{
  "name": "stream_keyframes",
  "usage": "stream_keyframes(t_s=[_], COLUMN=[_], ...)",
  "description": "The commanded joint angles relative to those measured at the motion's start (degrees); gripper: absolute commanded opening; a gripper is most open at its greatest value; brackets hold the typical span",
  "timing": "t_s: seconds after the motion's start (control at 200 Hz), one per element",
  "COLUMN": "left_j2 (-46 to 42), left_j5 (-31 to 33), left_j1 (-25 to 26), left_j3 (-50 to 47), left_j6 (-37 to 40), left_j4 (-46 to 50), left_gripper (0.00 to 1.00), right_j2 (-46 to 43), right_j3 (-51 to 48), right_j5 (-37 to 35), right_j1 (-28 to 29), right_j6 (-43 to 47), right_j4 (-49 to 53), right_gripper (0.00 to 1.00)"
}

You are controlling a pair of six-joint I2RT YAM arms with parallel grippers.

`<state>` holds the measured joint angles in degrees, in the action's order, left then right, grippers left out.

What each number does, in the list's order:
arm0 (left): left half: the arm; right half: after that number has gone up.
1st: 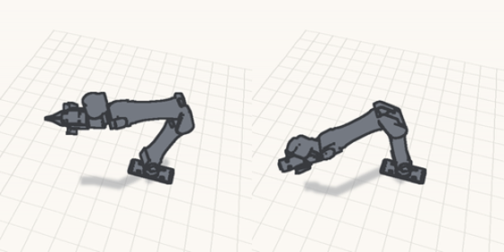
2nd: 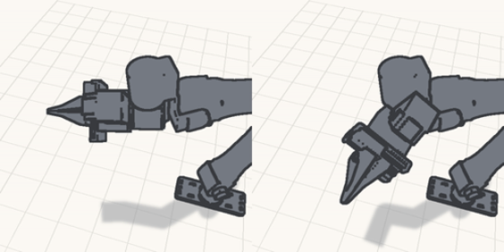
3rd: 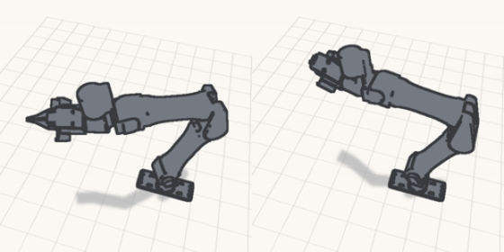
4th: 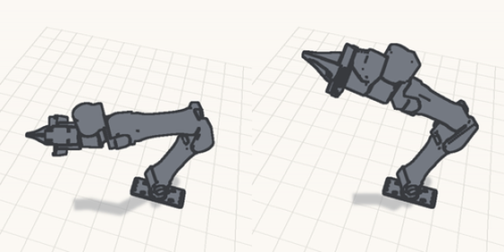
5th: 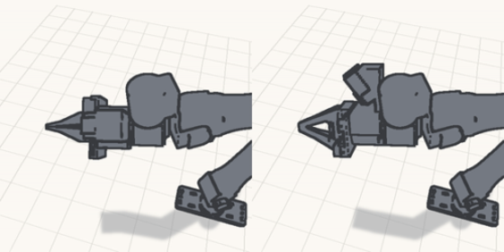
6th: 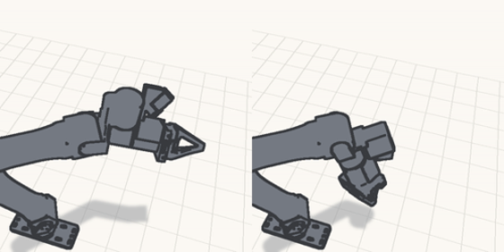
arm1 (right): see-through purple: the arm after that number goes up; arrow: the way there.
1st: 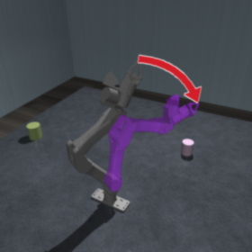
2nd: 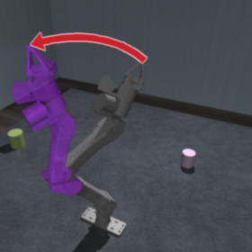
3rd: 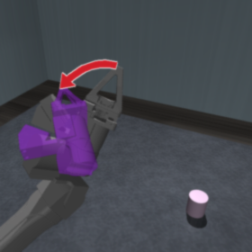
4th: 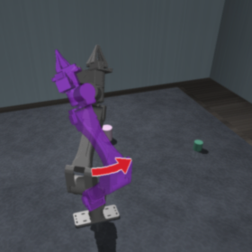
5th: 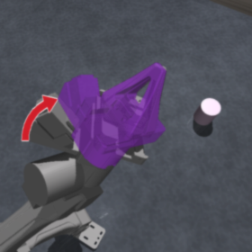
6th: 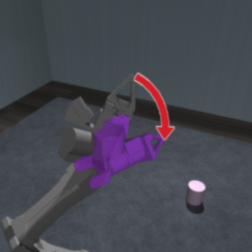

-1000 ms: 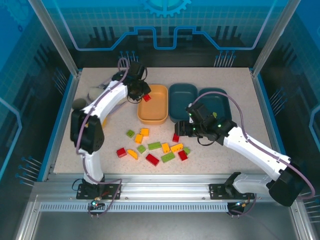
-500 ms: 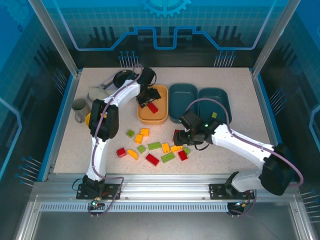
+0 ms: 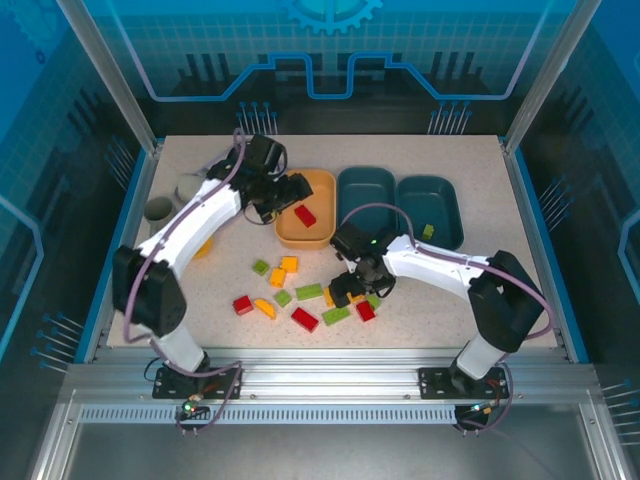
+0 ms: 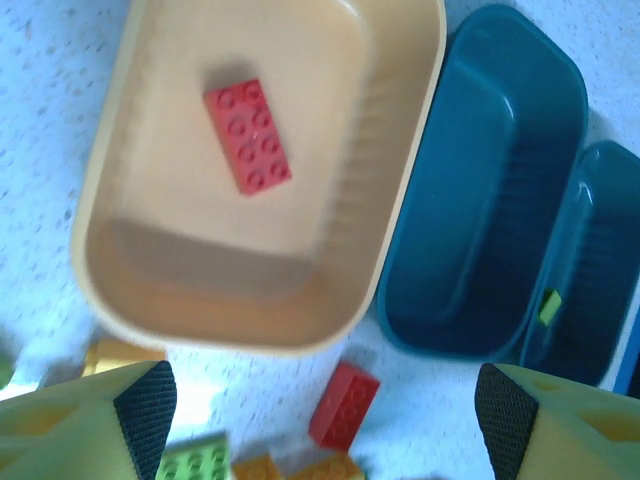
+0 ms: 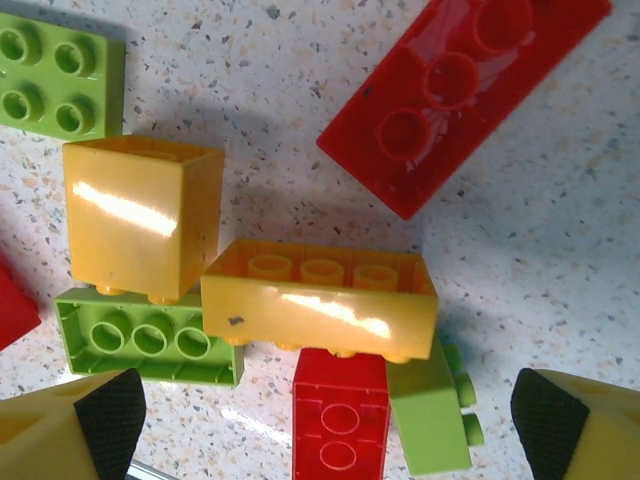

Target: Sort the legos into containers by color

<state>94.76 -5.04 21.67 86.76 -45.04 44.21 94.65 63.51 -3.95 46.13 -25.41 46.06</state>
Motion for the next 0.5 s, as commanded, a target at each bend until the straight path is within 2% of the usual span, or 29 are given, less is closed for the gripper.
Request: stream_keyframes(t_s=[0.0,0.18,0.495], left_j2=[-4.5,-10.0,-11.3], left_j5=[-1.8,-2.0,-2.7], left_j1=[0.2,0.1,0.2], left_j3=[-7.1,-12.5,-11.8], left_j6=[-0.7,-1.7,-2.0], left_j4=[-0.5,-0.4,-0.1], left_gripper=[0.82,0.82,0.82], right_j2=[2.2,4.7,7.5], right_j3=[1.9,2.1,2.8], right_j5=[1.9,1.7,2.3], right_j1=[0.8,0.8,-0.4], right_j6=[1.4,1.4,-0.4], right_j4=[0.6,0.5,-1.4], right_gripper=[0.97,0.96,0.89])
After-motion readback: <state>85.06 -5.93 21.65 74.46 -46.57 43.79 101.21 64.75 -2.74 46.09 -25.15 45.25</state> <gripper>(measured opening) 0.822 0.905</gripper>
